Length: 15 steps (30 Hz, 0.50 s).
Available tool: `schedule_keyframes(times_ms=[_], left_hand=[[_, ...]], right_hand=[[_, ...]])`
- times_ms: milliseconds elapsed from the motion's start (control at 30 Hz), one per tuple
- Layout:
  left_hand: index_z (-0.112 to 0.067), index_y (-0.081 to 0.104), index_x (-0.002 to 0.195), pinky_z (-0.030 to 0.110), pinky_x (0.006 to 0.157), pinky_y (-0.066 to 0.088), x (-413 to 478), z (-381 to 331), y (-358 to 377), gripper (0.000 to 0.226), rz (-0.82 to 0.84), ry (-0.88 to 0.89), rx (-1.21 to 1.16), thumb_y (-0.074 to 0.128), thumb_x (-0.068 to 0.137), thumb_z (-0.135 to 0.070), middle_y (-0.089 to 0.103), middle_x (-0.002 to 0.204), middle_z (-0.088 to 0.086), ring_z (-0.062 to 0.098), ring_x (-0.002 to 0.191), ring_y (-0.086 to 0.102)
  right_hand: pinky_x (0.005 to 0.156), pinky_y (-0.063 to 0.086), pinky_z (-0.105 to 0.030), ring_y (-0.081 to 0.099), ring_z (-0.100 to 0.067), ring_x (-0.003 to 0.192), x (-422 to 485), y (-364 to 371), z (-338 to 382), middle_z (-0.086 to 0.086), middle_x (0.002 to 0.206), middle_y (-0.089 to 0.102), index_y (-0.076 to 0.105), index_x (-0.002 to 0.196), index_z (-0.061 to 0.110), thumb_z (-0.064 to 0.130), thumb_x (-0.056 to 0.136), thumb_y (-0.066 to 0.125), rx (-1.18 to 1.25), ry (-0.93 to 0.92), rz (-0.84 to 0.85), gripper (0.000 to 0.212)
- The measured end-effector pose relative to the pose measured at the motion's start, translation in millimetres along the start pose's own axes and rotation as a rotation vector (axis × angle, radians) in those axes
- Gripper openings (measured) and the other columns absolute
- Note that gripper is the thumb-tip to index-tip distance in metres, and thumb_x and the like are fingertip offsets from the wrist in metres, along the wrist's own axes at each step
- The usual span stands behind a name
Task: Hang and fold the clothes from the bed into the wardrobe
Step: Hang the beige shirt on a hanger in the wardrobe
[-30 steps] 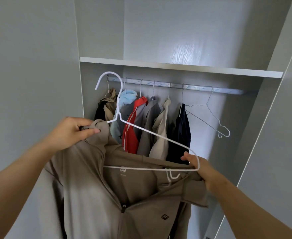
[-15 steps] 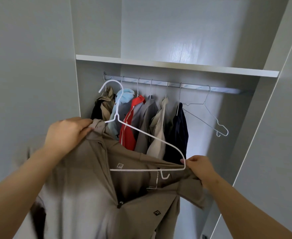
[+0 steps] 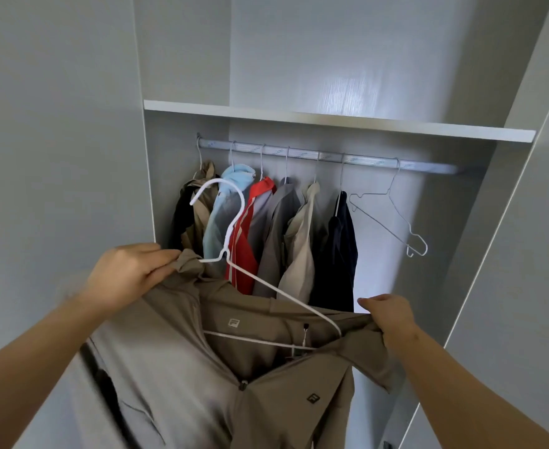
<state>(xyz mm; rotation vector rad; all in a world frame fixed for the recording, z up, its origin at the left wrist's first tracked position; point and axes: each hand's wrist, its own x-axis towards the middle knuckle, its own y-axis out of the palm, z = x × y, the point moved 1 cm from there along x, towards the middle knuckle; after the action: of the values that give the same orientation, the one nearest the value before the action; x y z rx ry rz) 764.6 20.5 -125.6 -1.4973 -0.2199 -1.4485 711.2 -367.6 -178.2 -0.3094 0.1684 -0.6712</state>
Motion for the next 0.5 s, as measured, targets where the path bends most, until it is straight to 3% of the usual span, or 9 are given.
schedule_keyframes(times_ms=[200,300,367,433,500], left_hand=[[-0.010,0.074,0.076,0.024,0.036,0.043,6,-16,6,0.071,0.062,-0.043,0.073,0.017,0.100,-0.045,0.057,0.055,0.008,0.024,0.046,0.060],[-0.012,0.075,0.076,0.022,0.038,0.046,10,-39,19,0.073,0.106,-0.045,0.063,0.016,0.098,-0.049,0.062,0.057,0.007,0.022,0.046,0.061],[-0.014,0.075,0.087,0.027,0.052,0.053,8,-54,32,0.054,0.195,-0.150,-0.015,0.033,0.094,-0.047,0.069,0.072,0.007,0.023,0.061,0.067],[-0.022,0.068,0.112,0.029,0.077,0.049,8,-67,47,0.034,0.364,-0.296,-0.111,0.048,0.092,-0.041,0.070,0.102,0.001,0.022,0.093,0.065],[-0.028,0.061,0.121,0.025,0.082,0.042,8,-70,57,0.032,0.487,-0.389,-0.190,0.052,0.092,-0.038,0.066,0.113,-0.007,0.014,0.103,0.059]], right_hand=[[0.079,0.050,-0.038,0.057,-0.030,0.079,-4,10,9,-0.007,0.070,0.058,0.064,0.076,0.003,0.007,0.080,0.070,0.066,0.030,0.015,0.009],[0.085,0.052,-0.041,0.059,-0.031,0.085,-11,17,19,-0.013,0.081,0.063,0.064,0.071,0.004,0.006,0.080,0.070,0.159,0.043,0.037,0.011],[0.086,0.052,-0.040,0.060,-0.030,0.085,-20,25,28,-0.014,0.084,0.065,0.063,0.066,0.008,0.005,0.081,0.069,0.213,0.008,0.064,0.017],[0.078,0.052,-0.033,0.060,-0.025,0.079,-33,34,37,-0.010,0.076,0.064,0.064,0.064,0.012,0.006,0.082,0.068,0.225,-0.079,0.096,0.019],[0.064,0.048,-0.021,0.058,-0.013,0.071,-48,43,44,0.000,0.073,0.063,0.067,0.069,0.016,0.010,0.084,0.065,0.137,-0.217,0.139,0.016]])
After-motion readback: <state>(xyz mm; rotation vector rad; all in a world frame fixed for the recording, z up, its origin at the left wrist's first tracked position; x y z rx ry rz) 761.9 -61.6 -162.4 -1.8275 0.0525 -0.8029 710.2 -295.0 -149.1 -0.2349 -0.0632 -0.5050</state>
